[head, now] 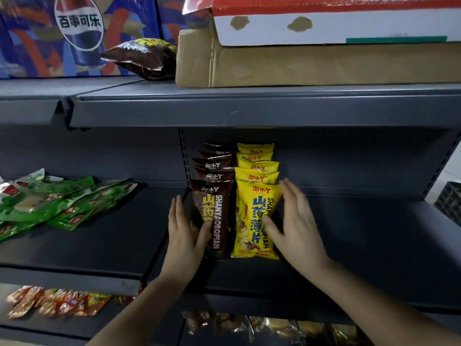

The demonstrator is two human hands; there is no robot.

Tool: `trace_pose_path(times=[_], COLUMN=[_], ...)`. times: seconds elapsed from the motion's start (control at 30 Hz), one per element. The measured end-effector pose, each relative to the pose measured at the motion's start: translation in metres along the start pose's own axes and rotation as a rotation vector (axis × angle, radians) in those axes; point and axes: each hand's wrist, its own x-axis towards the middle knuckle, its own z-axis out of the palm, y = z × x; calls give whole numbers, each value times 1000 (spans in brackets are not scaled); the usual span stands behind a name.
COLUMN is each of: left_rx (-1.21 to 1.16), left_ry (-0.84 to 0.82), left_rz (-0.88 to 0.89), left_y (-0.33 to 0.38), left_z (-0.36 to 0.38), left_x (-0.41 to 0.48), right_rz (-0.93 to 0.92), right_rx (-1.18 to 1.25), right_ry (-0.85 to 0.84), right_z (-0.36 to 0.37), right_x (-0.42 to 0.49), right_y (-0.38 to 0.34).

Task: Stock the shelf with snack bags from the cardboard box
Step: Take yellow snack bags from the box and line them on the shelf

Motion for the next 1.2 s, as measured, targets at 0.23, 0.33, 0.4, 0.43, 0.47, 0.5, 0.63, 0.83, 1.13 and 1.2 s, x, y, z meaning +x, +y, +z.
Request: trace_pose_path(times=[0.23,0.33,0.4,0.43,0.47,0.5,0.63,0.83,1.13,1.2], left_rx=[1,49,61,66,68,67,78,215,409,386], left_ry=[-36,3,2,3,5,8,-8,-80,85,162], left_rz=[-147,-109,-93,-84,-77,-72,-70,-86,4,145], left_y=[-17,-20,-21,-21,-21,-21,-22,-23,7,20], left_z=[27,32,34,35,35,35,35,26,18,18], left_x=[13,18,22,23,24,23,23,19,7,0], right_rz=[-441,-471,-494,-504,-511,-519,-527,-480,-350,-312], right_rx=[-446,-475,-489,-496,-503,-507,-523,-529,-392,-345], right_ry=[-193,-157,-120,-101,-87,-68,-41,-76,-52,-42], right_z=[35,45,50,52,54,56,59,51,21,12], right_x=[-3,1,4,5,6,6,4,0,-4,-8], right_y=[5,12,13,14,15,16,15,6,-22,-26])
